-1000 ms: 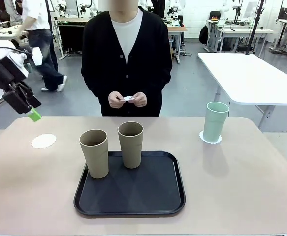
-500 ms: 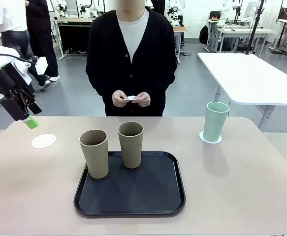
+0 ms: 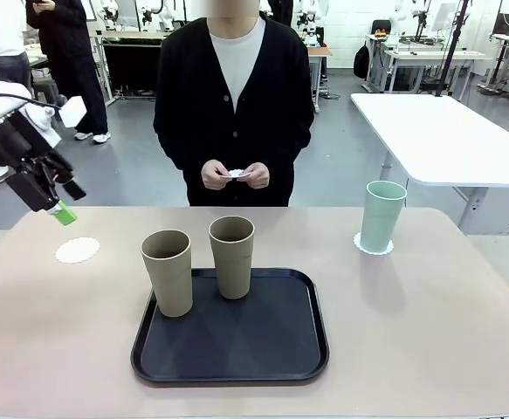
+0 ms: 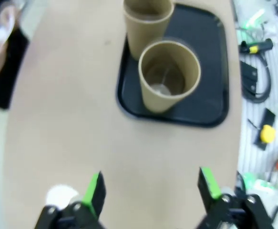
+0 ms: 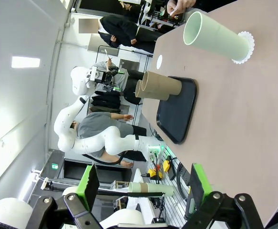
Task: Place coasters on the table and set cups on them.
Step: Take one Reusable plastic cup from the Flat Tray and place it on a coaster set by the human.
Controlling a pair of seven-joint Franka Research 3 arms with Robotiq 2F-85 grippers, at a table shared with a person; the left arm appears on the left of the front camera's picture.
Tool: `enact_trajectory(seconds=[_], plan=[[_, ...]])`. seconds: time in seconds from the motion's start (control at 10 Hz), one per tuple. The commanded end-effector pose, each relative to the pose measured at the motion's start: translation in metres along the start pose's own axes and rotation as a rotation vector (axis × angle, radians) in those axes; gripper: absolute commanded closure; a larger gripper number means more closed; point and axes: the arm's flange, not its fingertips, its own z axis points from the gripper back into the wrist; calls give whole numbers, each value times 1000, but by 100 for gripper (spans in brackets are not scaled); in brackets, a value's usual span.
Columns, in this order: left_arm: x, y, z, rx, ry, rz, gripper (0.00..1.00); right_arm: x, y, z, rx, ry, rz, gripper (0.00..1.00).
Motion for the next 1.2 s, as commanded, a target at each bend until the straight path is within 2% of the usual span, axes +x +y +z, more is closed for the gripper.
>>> enact_trajectory(seconds=[0.0, 0.3, 0.5, 0.6, 0.7, 1.1], plan=[[-18, 21, -11, -136, -184, -189, 0, -1, 2, 0, -2, 1, 0, 0], [-60, 38, -33, -161, -260, -341, 0, -1, 2, 0, -2, 1, 0, 0], [-78, 43, -55, -147, -374, -323, 0, -1, 2, 0, -2, 1, 0, 0], [-77, 43, -69, -82, -404, -296, 0, -1, 2, 0, -2, 1, 0, 0], [-84, 42, -82, -74, -440, -234, 0, -1, 2, 0, -2, 1, 0, 0], [-95, 43, -118, -130, -502, -193, 0, -1, 2, 0, -2, 1, 0, 0]])
